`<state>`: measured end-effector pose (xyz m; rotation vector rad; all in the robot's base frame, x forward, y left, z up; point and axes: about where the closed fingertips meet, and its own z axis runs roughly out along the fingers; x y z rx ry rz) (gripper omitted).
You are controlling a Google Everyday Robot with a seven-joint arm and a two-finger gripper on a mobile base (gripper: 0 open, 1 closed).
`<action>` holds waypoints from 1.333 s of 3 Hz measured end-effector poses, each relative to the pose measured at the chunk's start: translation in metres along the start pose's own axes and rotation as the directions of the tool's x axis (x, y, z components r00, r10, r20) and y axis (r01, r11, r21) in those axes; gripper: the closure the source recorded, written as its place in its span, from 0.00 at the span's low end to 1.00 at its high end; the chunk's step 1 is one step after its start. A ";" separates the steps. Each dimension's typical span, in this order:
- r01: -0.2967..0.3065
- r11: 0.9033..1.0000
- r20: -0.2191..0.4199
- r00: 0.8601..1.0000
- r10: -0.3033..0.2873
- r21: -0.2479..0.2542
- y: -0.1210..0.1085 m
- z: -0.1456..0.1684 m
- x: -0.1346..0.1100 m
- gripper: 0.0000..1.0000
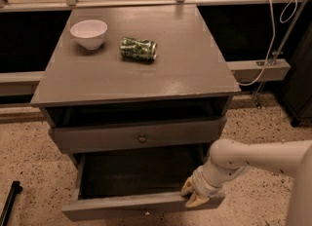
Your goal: Open middle drawer
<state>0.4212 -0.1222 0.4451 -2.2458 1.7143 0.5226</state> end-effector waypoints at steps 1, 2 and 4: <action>0.026 1.000 -0.001 1.000 -0.026 0.008 0.008 -0.021 -0.012 0.55; 0.099 0.994 -0.040 0.995 -0.097 0.050 -0.016 -0.037 -0.029 0.42; 0.112 0.987 -0.061 0.993 -0.105 0.119 -0.081 0.000 -0.032 0.88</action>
Offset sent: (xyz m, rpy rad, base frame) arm 0.0158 0.0235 0.0740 -0.0100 -0.1499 0.1134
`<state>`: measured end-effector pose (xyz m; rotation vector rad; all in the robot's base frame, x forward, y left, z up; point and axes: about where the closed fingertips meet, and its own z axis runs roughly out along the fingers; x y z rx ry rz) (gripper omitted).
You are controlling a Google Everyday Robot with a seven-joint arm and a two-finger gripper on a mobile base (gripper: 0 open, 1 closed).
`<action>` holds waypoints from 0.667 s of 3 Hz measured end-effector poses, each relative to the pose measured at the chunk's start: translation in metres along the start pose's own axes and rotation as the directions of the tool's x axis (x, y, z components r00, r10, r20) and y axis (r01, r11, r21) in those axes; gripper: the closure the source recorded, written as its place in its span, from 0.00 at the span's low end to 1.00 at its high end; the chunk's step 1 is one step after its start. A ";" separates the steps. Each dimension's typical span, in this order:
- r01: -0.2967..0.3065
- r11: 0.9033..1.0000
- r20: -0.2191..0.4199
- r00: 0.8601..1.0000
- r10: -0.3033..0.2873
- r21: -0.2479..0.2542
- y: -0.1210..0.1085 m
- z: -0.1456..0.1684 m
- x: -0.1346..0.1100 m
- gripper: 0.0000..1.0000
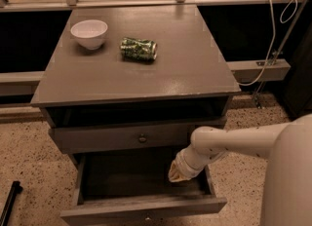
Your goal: Open middle drawer
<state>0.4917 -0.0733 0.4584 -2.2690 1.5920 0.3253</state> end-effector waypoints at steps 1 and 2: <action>-0.052 0.997 0.010 0.999 0.052 0.058 -0.006 0.023 0.004 1.00; -0.132 0.989 0.080 0.989 0.127 0.062 0.005 0.057 0.007 1.00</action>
Offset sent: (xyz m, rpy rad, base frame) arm -0.0105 0.0110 -0.0790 0.1487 0.0531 -0.2179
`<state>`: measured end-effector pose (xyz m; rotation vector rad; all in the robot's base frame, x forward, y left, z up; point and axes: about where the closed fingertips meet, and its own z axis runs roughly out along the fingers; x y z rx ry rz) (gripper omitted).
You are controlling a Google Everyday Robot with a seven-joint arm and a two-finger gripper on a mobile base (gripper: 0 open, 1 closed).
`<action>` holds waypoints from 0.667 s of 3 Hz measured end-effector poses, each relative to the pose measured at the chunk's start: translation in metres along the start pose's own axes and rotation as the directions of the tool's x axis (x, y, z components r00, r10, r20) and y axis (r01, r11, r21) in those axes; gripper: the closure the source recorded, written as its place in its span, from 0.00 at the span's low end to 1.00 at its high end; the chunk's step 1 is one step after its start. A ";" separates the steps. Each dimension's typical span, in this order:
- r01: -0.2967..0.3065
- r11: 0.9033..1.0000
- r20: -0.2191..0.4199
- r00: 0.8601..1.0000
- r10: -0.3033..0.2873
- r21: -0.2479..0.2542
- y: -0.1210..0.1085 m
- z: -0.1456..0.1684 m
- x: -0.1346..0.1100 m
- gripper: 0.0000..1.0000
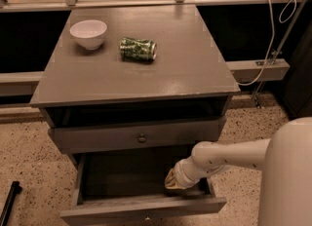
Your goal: Open middle drawer
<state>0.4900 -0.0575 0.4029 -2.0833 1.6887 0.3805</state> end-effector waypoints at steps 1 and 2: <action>-0.010 0.998 0.043 0.999 0.012 -0.055 0.012 0.017 -0.003 1.00; -0.020 0.993 0.112 0.993 0.033 -0.115 0.028 0.020 -0.007 1.00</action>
Offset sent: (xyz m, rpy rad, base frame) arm -0.0509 0.0079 -0.0187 0.1570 0.2240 0.0818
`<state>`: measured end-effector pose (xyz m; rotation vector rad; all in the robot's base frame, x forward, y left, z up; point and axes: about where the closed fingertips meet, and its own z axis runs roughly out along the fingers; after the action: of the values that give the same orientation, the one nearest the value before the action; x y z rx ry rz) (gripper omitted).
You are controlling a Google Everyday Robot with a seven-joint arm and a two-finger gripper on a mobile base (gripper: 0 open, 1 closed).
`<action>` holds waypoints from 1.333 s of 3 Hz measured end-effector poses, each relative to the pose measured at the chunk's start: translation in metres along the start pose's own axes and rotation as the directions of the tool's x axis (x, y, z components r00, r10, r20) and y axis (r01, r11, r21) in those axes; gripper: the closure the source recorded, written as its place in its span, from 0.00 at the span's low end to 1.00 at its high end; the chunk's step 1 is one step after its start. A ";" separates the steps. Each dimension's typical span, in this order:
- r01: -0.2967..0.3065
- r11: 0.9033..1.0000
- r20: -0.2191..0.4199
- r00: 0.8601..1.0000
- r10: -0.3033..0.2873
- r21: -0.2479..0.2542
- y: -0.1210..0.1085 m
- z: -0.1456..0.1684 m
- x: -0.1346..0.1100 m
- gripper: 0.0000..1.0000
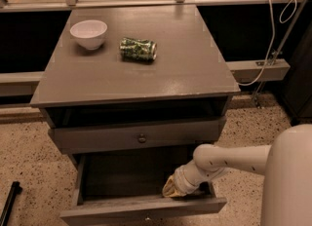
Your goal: Open middle drawer
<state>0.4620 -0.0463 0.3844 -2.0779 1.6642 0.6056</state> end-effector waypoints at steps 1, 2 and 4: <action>0.006 0.997 0.049 0.999 -0.002 -0.075 0.026 -0.007 -0.011 1.00; -0.005 0.995 0.063 0.998 0.011 -0.096 0.033 -0.009 -0.013 1.00; -0.023 0.994 0.070 0.997 0.030 -0.109 0.035 -0.014 -0.014 1.00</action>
Offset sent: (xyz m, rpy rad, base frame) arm -0.0892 -0.0231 0.0330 0.0981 0.2510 0.0576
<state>0.4259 -0.0503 0.4020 -2.0855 1.6549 0.7858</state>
